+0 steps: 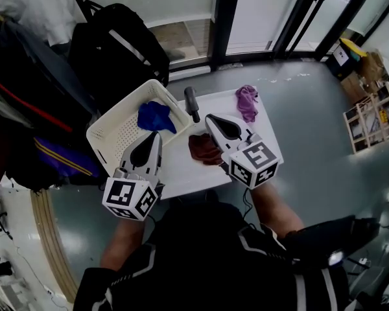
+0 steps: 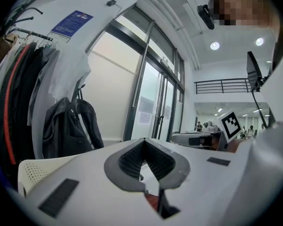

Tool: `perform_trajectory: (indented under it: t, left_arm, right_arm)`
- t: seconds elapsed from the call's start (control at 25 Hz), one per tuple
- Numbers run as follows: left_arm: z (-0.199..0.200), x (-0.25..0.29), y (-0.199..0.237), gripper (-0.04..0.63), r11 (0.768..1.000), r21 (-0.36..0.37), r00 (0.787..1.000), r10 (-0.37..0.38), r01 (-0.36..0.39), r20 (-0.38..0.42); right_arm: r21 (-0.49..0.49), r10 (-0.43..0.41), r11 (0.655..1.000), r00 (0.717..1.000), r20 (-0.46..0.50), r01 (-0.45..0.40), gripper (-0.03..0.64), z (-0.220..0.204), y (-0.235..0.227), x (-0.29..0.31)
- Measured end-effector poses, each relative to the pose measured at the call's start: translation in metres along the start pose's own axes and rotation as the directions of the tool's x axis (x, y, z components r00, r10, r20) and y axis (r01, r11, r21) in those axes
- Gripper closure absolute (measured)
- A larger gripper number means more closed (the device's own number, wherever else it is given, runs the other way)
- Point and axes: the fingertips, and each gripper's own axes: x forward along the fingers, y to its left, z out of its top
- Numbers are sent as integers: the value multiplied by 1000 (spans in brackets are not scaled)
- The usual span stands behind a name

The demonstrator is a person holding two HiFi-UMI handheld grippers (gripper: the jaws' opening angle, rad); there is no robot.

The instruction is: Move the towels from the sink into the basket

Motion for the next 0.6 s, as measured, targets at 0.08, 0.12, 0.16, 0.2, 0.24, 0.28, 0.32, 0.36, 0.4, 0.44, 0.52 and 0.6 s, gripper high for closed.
perform_trajectory:
  t: [0.08, 0.12, 0.16, 0.2, 0.24, 0.28, 0.32, 0.36, 0.4, 0.44, 0.52, 0.6]
  left_arm:
    - [-1, 0, -1, 591, 1000, -4, 1000, 1, -1, 2]
    - [-2, 1, -1, 591, 1000, -6, 1000, 1, -1, 1]
    - [-3, 1, -1, 591, 1000, -7, 1000, 1, -1, -1]
    - [-4, 1, -1, 591, 1000, -7, 1000, 1, -1, -4]
    - [-4, 2, -2, 591, 1000, -4, 1000, -1, 1, -6]
    - [-3, 2, -4, 591, 1000, -1, 1000, -3, 3, -6]
    - [-2, 3, -5, 591, 1000, 3, 1000, -4, 4, -4]
    - [-2, 4, -6, 591, 1000, 7, 1000, -3, 3, 1]
    - [-1, 5, -7, 591, 1000, 9, 1000, 0, 0, 7]
    - [-1, 7, -8, 590, 1000, 10, 1000, 2, -2, 12]
    - [-5, 13, -9, 589, 1000, 3, 1000, -10, 10, 2]
    - [-14, 18, -9, 589, 1000, -4, 999, -24, 24, -26]
  right_arm:
    - [1, 3, 1000, 1000, 0, -3, 607, 0, -1, 1]
    - [1, 4, 1000, 1000, 0, -4, 607, 0, -1, 1]
    - [1, 5, 1000, 1000, 0, -5, 607, 0, -2, 1]
    - [1, 7, 1000, 1000, 1, -7, 607, 0, -2, 1]
    - [1, 8, 1000, 1000, 2, -8, 607, 1, -2, 1]
    - [-2, 8, 1000, 1000, 3, -8, 607, 2, -2, 1]
    - [-7, 8, 1000, 1000, 5, -8, 607, 2, -3, 1]
    - [-11, 6, 1000, 1000, 7, -6, 607, 3, -4, 0]
    - [-12, 4, 1000, 1000, 8, -4, 607, 3, -6, 0]
    - [-8, 0, 1000, 1000, 8, 0, 607, 3, -9, 0]
    - [10, -10, 1000, 1000, -7, 10, 607, -4, -16, 1]
    - [17, -24, 1000, 999, -41, 25, 606, -18, -23, 2]
